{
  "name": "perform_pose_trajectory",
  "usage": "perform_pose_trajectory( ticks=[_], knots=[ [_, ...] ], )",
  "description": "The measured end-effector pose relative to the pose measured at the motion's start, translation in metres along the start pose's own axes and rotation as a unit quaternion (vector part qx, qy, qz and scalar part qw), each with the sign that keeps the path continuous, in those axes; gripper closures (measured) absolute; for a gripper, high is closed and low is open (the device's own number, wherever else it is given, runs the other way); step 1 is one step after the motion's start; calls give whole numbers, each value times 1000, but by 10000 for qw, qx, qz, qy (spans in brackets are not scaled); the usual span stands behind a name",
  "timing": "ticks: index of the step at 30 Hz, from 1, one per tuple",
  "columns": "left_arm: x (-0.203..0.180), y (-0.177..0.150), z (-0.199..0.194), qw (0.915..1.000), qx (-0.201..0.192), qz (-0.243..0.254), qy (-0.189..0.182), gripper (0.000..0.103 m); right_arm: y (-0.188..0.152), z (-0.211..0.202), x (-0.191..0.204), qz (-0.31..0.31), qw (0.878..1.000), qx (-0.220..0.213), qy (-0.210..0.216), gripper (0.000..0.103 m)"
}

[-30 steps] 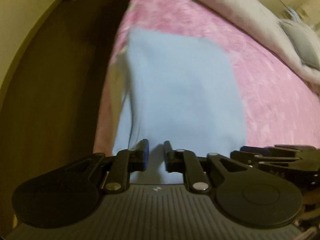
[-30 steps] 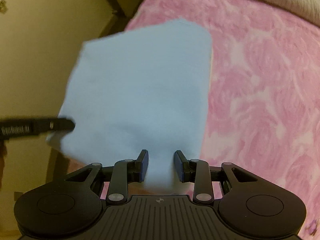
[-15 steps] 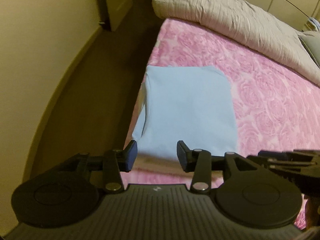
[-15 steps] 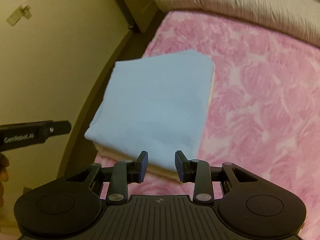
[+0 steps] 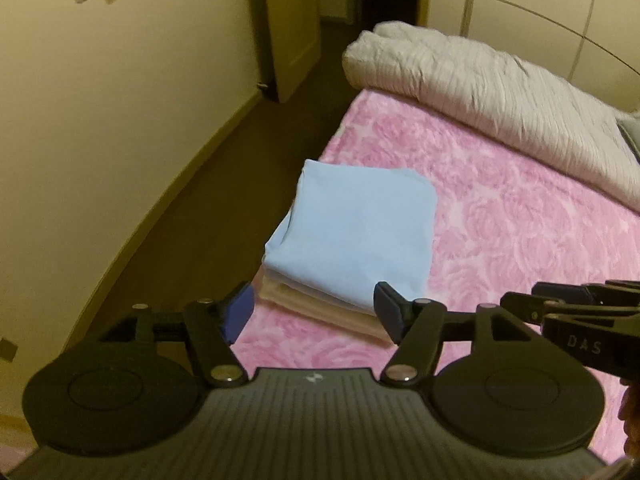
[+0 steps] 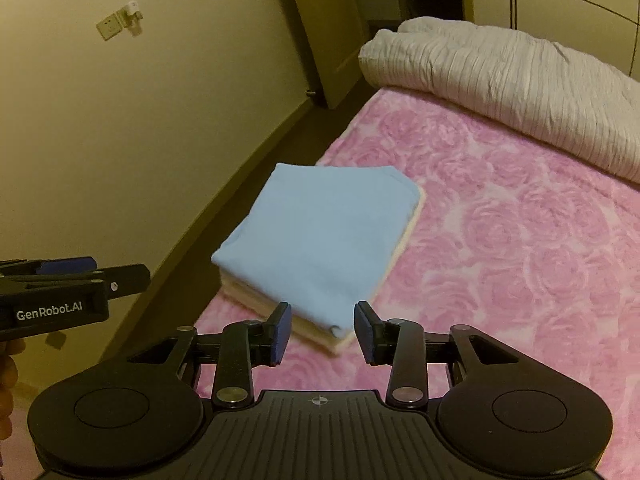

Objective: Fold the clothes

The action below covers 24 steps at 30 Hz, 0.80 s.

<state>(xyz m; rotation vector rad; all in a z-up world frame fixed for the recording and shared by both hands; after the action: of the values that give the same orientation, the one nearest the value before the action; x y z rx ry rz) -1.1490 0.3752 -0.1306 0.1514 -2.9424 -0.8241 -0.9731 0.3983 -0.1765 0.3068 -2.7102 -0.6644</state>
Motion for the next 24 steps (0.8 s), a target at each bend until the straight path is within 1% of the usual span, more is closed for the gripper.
perform_pose_trajectory(
  ticks=[1, 6, 7, 11, 17, 24],
  knots=[
    [-4, -3, -4, 10000, -10, -58, 11, 40, -2, -6, -3, -1, 10000, -4, 37, 64],
    [-24, -17, -24, 9994, -57, -348, 65, 40, -10, -37, -31, 355, 9978, -140, 548, 64],
    [-28, -20, -27, 9992, -63, -399, 84, 40, -10, -43, -36, 408, 9973, -162, 595, 64],
    [-42, -28, -32, 9982, -56, -545, 225, 40, -9, -55, -49, 178, 9984, -13, 541, 64],
    [-68, -43, -46, 9955, -76, -841, 428, 40, -13, -63, -72, -152, 9981, 222, 561, 63],
    [-102, -73, -53, 9900, 70, -1261, 621, 40, -32, -66, -95, -912, 9932, 607, 389, 63]
  ],
)
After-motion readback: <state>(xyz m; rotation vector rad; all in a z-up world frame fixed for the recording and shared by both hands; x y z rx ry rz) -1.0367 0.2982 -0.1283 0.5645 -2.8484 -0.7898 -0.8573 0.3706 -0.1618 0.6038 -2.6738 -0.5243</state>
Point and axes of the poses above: each gripper's, at about its wrist camera, not at the fingertips, and z roughly the way its jaws point, x to its left, y to its top, the point moved 5 cm from there along z, roughly the way its jaws point, and after that the axes turned 5 degrees about x, right-handed, at the moved point
